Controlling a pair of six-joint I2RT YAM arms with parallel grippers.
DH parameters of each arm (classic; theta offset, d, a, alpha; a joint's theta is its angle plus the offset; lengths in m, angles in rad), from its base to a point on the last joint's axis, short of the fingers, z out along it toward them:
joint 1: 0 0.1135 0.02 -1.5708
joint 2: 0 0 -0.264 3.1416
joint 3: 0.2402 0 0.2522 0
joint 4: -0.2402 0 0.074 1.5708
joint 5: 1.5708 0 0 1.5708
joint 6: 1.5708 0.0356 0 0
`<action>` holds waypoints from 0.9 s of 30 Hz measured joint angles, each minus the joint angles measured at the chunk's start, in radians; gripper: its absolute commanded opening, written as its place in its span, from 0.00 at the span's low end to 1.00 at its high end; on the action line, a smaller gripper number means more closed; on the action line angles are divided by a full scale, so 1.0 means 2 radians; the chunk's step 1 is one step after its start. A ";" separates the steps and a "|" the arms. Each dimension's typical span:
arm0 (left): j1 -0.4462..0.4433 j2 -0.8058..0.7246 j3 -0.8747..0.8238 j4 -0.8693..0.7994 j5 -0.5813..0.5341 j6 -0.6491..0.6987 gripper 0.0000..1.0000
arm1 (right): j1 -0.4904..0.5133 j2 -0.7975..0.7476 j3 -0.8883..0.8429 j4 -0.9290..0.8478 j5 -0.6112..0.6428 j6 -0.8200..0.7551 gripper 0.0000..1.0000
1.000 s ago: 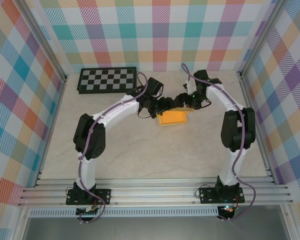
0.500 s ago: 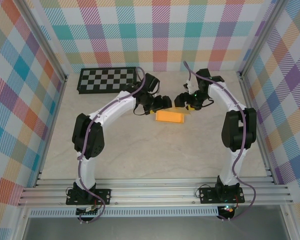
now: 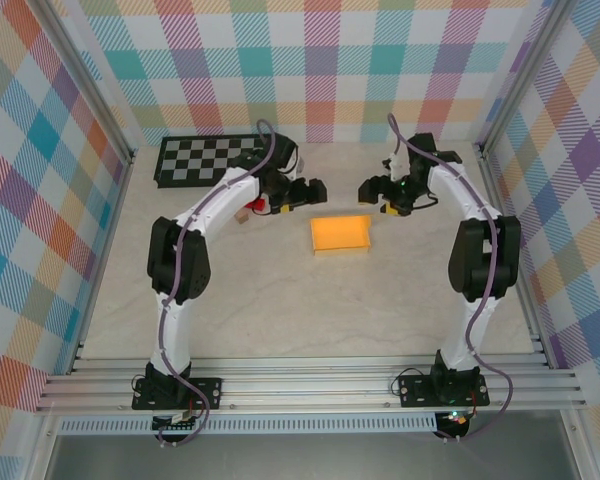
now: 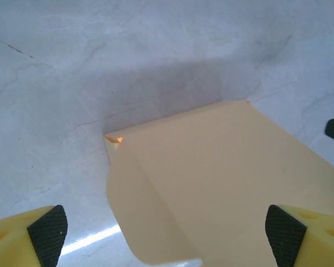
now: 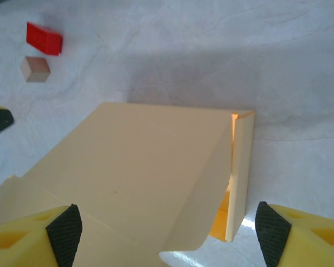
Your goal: Fold the paper box
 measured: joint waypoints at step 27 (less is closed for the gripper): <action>-0.051 0.030 -0.008 0.059 0.024 -0.148 0.74 | -0.003 0.045 -0.052 0.059 -0.073 0.055 0.67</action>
